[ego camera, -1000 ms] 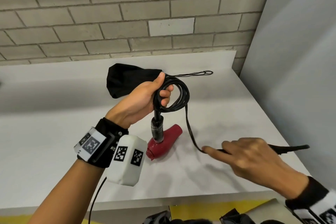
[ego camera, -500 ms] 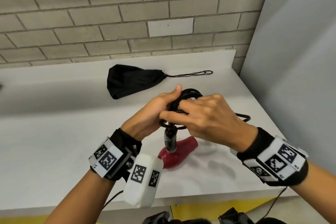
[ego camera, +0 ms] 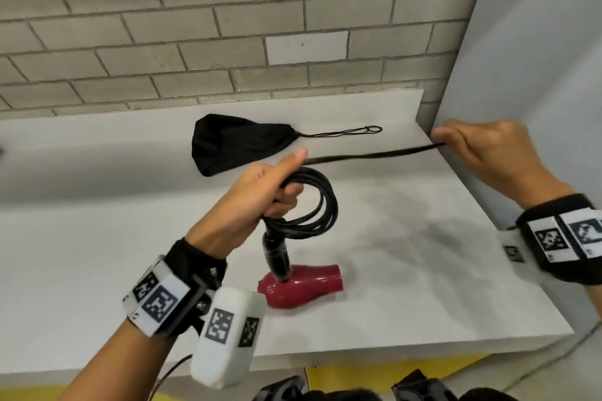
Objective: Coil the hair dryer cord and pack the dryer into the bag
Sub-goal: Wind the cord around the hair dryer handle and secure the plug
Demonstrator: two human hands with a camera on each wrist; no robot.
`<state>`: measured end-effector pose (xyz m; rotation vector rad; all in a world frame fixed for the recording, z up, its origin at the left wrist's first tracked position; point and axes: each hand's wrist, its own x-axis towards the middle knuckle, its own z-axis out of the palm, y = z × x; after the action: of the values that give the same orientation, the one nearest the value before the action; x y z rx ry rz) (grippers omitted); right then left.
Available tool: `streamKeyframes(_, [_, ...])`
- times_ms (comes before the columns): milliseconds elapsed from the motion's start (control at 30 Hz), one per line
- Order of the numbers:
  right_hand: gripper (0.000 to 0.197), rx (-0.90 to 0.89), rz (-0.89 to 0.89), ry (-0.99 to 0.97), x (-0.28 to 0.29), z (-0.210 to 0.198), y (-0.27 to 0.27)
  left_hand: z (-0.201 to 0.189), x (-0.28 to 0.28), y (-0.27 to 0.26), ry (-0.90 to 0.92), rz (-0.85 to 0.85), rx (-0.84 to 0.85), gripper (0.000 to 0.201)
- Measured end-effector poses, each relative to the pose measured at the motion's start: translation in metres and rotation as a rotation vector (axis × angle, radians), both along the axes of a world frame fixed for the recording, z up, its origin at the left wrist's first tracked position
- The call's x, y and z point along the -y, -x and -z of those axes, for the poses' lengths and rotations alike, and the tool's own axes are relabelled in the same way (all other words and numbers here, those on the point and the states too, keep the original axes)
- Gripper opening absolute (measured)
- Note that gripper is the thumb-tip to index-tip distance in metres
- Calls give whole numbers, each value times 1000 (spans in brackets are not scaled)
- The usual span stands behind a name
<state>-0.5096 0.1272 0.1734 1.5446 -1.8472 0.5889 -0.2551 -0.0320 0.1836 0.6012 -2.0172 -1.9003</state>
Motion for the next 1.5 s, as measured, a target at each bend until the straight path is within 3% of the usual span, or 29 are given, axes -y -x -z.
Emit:
streamKeyframes(200, [67, -96, 163, -40, -34, 24, 37, -8, 3, -5, 135, -8, 77, 49])
streamKeyframes(400, [53, -24, 36, -148, -37, 49, 42, -12, 7, -5, 163, 4, 78, 49])
streamKeyframes(500, [63, 18, 154, -435, -51, 68, 48, -11, 9, -8, 155, 18, 82, 51])
streamKeyframes(600, [40, 69, 324, -856, -54, 83, 45, -9, 3, -4, 167, 75, 89, 50])
streamKeyframes(667, [61, 323, 418, -1233, -55, 67, 26, -10, -1, 0, 164, 97, 82, 50])
streamKeyframes(700, [76, 526, 342, -1233, -53, 57, 12, -11, -2, 2, 165, 103, 79, 50])
streamKeyframes(767, [97, 783, 35, -921, -41, 38, -19, -13, -2, 5, 171, 119, 74, 51])
streamKeyframes(833, [97, 933, -207, -639, -17, 21, -58, -13, -5, 9, 178, 143, 69, 51])
streamKeyframes(867, [87, 965, -325, -557, -5, 20, -70, -13, -5, 11, 179, 149, 65, 52])
streamKeyframes(967, [26, 1013, -502, -383, 14, 32, -84, -14, -4, 13, 182, 120, 63, 54])
streamKeyframes(1033, [19, 1037, -498, -289, 11, 43, -79, -15, -2, 12, 181, 96, 64, 55])
streamKeyframes(1133, [20, 885, -333, -244, -7, 57, -57, -12, 8, 9, 139, 29, 46, 54])
streamKeyframes(1200, [21, 750, -183, -240, -21, 65, -47, -10, 20, 7, -44, -35, -36, 47])
streamKeyframes(1267, [22, 475, -42, -267, -30, 72, -48, -8, 30, 6, -235, -36, -135, 38])
streamKeyframes(1333, [19, 245, -18, -323, -33, 80, -57, -4, 32, 8, -285, -41, -165, 33])
streamKeyframes(1500, [59, -73, -94, -393, -23, 78, -98, 6, 21, 17, -251, -41, -136, 33])
